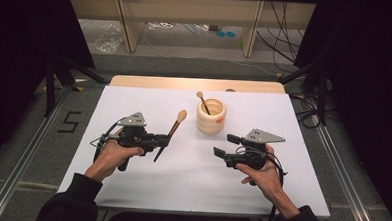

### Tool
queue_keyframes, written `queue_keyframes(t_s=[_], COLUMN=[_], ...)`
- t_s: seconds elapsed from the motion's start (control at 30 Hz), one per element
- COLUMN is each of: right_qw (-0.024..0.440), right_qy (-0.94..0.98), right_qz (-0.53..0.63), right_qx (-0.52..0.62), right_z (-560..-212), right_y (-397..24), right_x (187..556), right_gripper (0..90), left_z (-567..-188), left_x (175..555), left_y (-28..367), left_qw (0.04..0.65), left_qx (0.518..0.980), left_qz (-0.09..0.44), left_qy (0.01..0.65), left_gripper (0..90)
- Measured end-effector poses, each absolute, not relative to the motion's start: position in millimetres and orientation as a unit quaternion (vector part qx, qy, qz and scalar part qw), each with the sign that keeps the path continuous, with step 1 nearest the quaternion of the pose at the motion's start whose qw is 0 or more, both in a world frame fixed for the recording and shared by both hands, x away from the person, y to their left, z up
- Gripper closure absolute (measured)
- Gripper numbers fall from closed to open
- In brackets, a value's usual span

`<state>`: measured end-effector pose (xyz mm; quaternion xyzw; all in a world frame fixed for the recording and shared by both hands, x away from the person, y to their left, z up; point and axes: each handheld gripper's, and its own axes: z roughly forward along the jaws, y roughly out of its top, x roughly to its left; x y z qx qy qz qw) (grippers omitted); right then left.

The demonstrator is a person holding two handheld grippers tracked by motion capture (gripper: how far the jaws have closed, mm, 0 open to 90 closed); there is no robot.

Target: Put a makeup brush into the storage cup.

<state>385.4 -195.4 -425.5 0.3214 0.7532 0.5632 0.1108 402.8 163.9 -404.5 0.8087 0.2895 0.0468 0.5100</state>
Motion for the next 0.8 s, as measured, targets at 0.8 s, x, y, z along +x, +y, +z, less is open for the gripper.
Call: queue_keyframes(t_s=[0.8], right_qw=[0.058], right_qy=[0.74], right_qz=[0.615], right_qx=[0.265], right_z=[-417], right_y=[-150], right_x=[393], right_gripper=[40.9], left_z=[-411], left_x=[389], left_y=[131], left_qw=[0.533], left_qx=[0.805], left_qz=[0.021], left_qy=[0.262], left_gripper=[78.4])
